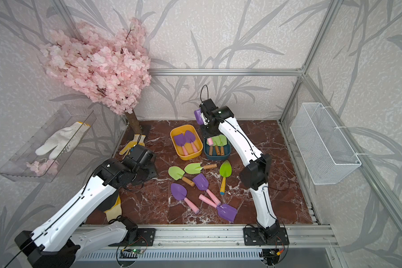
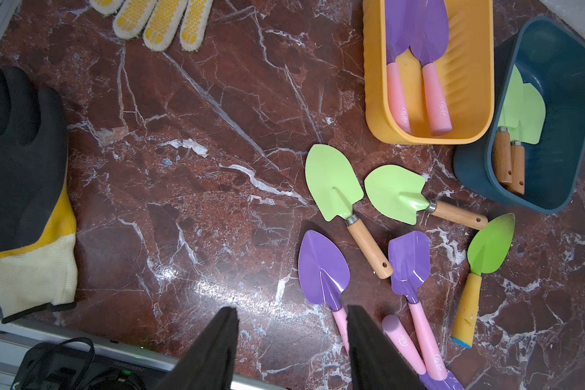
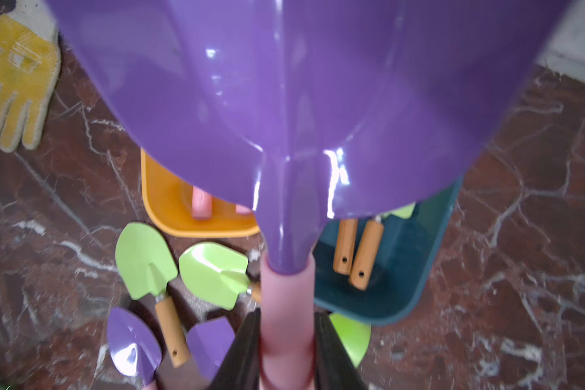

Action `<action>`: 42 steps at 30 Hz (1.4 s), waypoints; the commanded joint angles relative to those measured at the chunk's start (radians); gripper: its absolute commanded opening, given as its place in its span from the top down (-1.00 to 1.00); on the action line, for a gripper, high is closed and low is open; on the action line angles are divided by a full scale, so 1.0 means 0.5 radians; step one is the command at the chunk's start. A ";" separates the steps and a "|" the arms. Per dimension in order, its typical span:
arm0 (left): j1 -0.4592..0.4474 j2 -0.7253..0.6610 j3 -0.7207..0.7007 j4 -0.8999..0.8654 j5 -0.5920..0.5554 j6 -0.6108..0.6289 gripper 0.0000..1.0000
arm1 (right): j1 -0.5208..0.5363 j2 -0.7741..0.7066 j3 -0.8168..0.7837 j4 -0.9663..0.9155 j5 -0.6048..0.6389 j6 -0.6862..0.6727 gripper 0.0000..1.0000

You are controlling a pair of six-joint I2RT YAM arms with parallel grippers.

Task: Sort the small shovels by color and place them into the storage box
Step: Place the shovel in the storage box.

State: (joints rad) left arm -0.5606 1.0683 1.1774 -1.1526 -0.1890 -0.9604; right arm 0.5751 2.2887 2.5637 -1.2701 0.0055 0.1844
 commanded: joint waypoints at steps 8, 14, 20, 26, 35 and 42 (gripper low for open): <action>0.008 -0.061 -0.048 -0.064 -0.016 -0.040 -0.11 | 0.144 0.427 0.508 0.054 -0.041 0.127 0.84; 0.008 -0.042 -0.066 -0.042 -0.002 -0.038 -0.11 | 0.226 0.536 0.517 0.308 -0.021 0.121 0.84; 0.008 -0.053 -0.075 -0.047 0.003 -0.042 -0.11 | 0.249 0.634 0.536 0.429 0.012 0.163 0.83; 0.008 -0.046 -0.096 -0.049 0.003 -0.030 -0.11 | 0.247 0.743 0.547 0.429 -0.068 0.183 0.82; 0.008 -0.018 -0.111 -0.018 0.031 -0.029 -0.11 | 0.249 0.847 0.544 0.402 -0.091 0.162 0.80; 0.009 -0.008 -0.124 0.001 0.044 -0.035 -0.11 | 0.249 0.889 0.545 0.415 -0.059 0.132 0.79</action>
State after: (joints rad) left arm -0.5606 1.0592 1.1259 -1.1507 -0.1661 -0.9730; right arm 0.6987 2.7182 2.8128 -1.0809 -0.0345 0.2611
